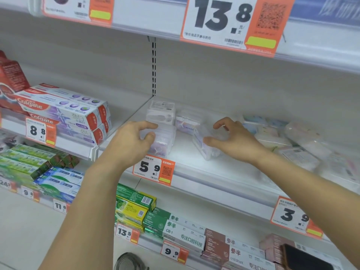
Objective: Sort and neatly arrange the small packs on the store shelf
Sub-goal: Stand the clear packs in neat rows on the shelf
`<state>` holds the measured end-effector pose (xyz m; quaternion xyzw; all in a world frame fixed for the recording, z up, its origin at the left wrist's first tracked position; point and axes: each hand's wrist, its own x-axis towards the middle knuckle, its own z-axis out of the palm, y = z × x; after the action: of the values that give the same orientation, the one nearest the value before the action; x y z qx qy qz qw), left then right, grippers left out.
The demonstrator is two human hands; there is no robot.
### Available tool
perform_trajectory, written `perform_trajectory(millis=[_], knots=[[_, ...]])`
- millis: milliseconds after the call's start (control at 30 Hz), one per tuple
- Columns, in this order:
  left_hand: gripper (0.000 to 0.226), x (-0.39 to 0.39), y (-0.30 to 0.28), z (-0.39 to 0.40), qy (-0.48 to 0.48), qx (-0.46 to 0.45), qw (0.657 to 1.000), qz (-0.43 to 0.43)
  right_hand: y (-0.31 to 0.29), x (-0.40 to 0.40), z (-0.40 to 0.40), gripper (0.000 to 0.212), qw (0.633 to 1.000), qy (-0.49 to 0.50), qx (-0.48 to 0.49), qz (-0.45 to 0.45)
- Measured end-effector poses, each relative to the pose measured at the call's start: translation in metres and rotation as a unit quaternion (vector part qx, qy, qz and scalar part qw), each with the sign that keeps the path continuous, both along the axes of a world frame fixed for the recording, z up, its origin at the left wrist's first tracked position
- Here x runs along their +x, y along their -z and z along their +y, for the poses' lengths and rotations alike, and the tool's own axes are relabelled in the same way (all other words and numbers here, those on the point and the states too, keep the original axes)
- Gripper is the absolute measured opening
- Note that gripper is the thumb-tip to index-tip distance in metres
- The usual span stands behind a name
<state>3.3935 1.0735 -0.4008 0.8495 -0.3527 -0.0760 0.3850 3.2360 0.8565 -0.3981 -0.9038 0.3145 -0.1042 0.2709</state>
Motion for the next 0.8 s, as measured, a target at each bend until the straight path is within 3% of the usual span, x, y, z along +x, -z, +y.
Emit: perform_trajectory(millis=[100,233,433,800], knots=[[0.032,0.004,0.003,0.002,0.003,-0.008,1.000,0.015,-0.007,-0.001,-0.003,0.042,0.997,-0.052,0.056,0.002],[0.031,0.011,0.004,0.004,0.019,-0.007,0.999,0.038,0.002,-0.003,0.013,0.048,0.972,-0.122,0.180,-0.086],[0.025,0.012,-0.001,0.011,0.027,-0.002,0.997,0.072,0.010,0.006,0.020,0.039,0.971,-0.130,0.174,-0.096],[0.025,0.012,-0.006,0.017,0.026,-0.011,0.993,0.113,0.013,0.004,0.027,0.043,0.970,-0.149,0.170,-0.092]])
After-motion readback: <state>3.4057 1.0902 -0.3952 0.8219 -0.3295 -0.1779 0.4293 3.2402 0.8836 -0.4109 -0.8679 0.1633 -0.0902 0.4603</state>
